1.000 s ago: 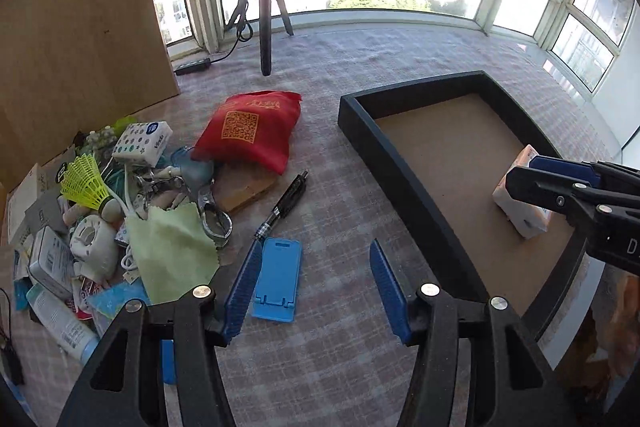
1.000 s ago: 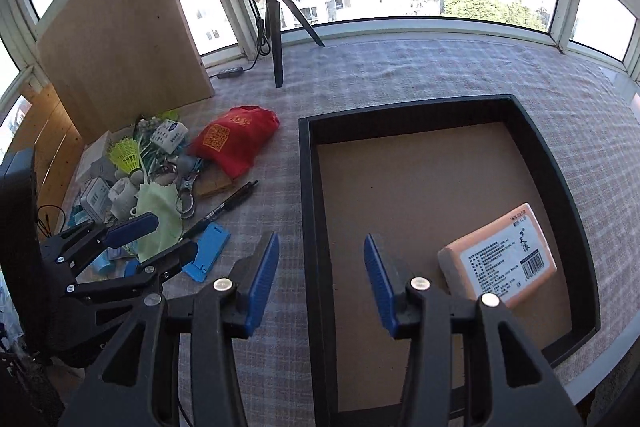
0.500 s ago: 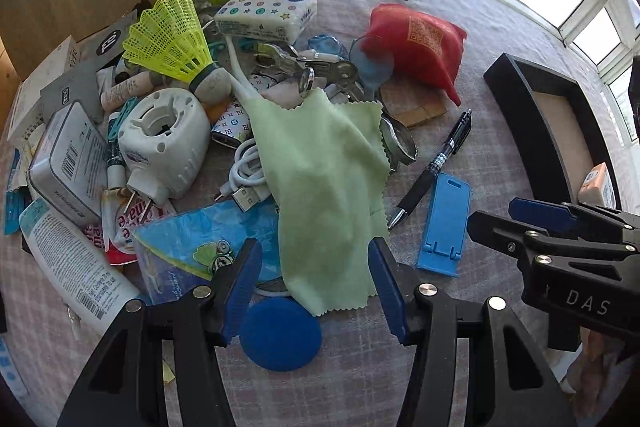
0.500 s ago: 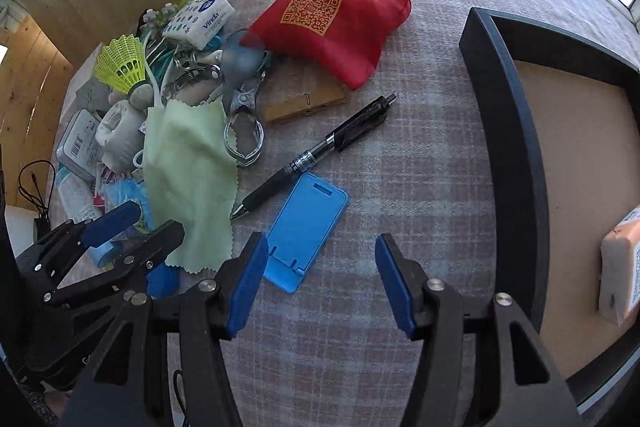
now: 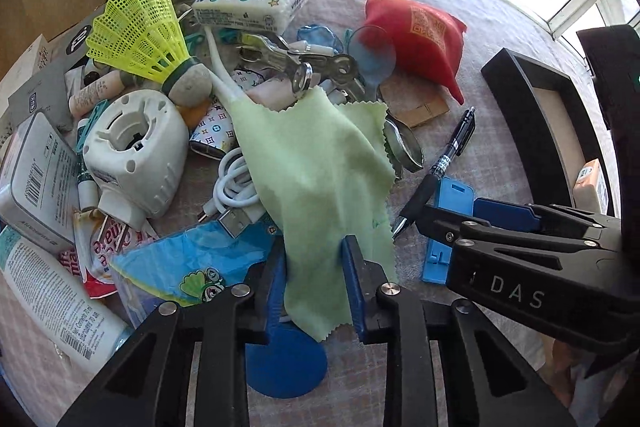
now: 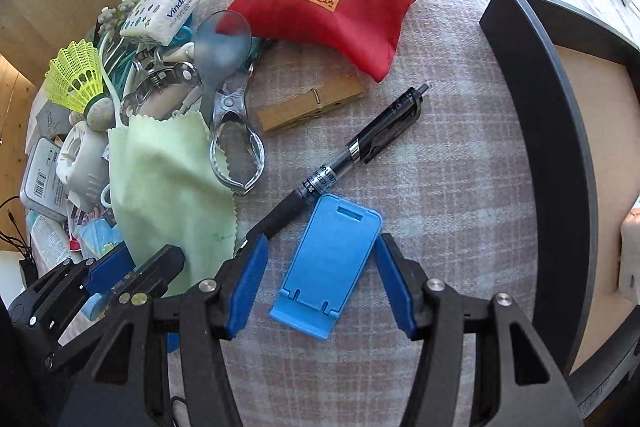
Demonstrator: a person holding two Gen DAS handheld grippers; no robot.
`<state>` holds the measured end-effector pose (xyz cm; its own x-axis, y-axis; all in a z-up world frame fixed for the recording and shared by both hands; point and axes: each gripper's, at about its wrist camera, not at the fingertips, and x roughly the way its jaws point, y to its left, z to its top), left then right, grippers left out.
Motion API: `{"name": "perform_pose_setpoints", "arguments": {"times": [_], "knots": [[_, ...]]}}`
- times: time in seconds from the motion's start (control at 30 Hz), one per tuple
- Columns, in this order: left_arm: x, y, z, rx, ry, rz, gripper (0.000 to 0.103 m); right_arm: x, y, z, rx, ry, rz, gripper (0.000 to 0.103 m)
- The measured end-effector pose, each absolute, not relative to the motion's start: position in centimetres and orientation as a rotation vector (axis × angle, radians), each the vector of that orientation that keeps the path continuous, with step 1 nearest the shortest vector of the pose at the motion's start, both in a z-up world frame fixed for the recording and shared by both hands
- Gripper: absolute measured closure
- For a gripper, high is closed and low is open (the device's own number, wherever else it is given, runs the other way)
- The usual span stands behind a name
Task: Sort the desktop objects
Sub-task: 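Grasp the green cloth with the left tool while the right tool grasps the blue phone stand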
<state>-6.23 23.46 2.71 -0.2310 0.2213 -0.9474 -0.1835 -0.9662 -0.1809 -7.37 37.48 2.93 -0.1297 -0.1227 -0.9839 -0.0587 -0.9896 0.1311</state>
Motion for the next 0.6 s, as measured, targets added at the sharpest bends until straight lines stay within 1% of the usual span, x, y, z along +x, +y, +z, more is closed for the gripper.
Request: {"name": "perform_pose_setpoints", "arguments": {"times": [0.07, 0.1, 0.13, 0.17, 0.2, 0.3, 0.37, 0.43, 0.53, 0.6], "knots": [[-6.1, 23.7, 2.8, -1.755, -0.054, 2.268, 0.091, -7.3, 37.6, 3.0, 2.046, -0.213, -2.311, 0.049], [-6.0, 23.7, 2.9, -1.749, -0.055, 2.265, 0.092, -7.2, 37.7, 3.1, 2.046, -0.206, -2.305, 0.049], [-5.8, 23.7, 2.9, -1.744, -0.057, 2.261, 0.094, -7.1, 37.8, 3.2, 2.049, -0.197, -2.302, 0.053], [-5.9, 23.4, 3.1, -1.738, -0.064, 2.255, 0.096, -7.1, 38.1, 3.3, 2.06, -0.185, -2.307, 0.063], [-5.8, 23.3, 3.2, -1.734, -0.073, 2.251, 0.098, -7.1, 38.4, 3.3, 2.07, -0.198, -2.303, 0.064], [-5.6, 23.1, 3.5, -1.727, -0.085, 2.255, 0.1, -7.2, 39.4, 3.5, 2.1, -0.307, -2.282, 0.064], [-5.4, 23.1, 3.5, -1.725, -0.097, 2.252, 0.1, -7.2, 39.1, 3.6, 2.107, -0.303, -2.272, 0.056], [-5.1, 23.1, 3.7, -1.719, -0.099, 2.249, 0.1, -7.0, 38.4, 3.8, 2.114, -0.231, -2.28, 0.053], [-5.6, 22.1, 4.1, -1.703, -0.125, 2.253, 0.1, -6.3, 37.4, 4.0, 2.115, -0.108, -2.299, 0.053], [-5.7, 21.6, 4.5, -1.692, -0.134, 2.261, 0.101, -5.8, 36.9, 4.3, 2.103, 0.0, -2.314, 0.061]]}}
